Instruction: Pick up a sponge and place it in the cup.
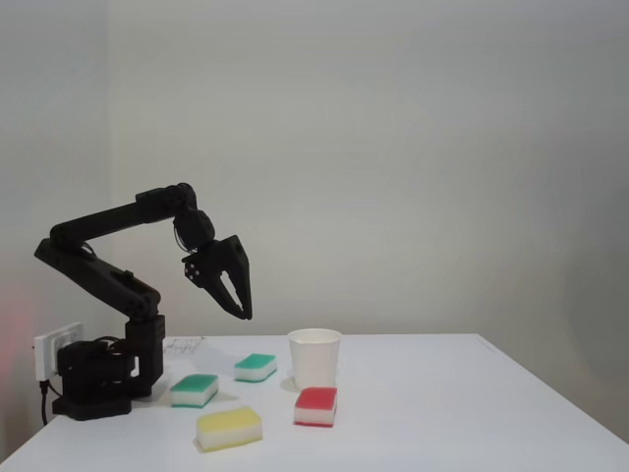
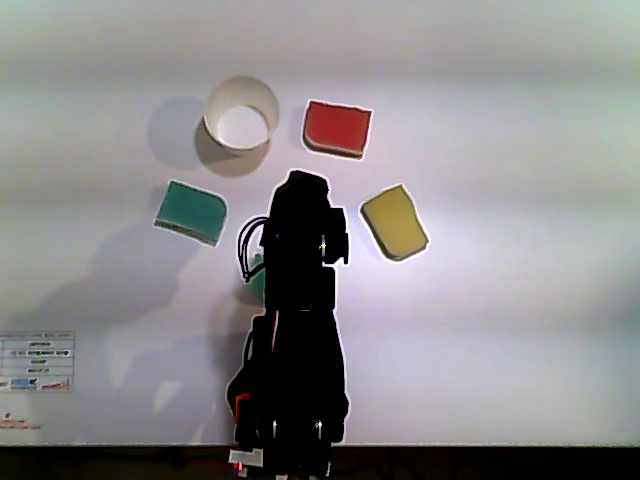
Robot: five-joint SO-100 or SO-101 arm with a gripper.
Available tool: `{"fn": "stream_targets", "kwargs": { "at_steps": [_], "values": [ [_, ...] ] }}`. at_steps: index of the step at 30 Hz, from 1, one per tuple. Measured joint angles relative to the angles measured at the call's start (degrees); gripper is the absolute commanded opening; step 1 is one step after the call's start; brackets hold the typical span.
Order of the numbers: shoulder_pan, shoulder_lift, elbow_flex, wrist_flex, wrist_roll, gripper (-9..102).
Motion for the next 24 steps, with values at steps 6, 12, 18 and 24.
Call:
{"fn": "stream_targets", "kwargs": {
  "at_steps": [6, 12, 18, 24],
  "values": [
    [6.2, 5.8, 9.5, 9.6, -9.0, 0],
    [7.2, 8.6, 12.0, 10.1, -9.9, 0],
    [6.1, 23.1, 23.5, 6.9, -9.9, 0],
    [5.7, 30.5, 30.8, 3.4, -10.0, 0]
  ]
}}
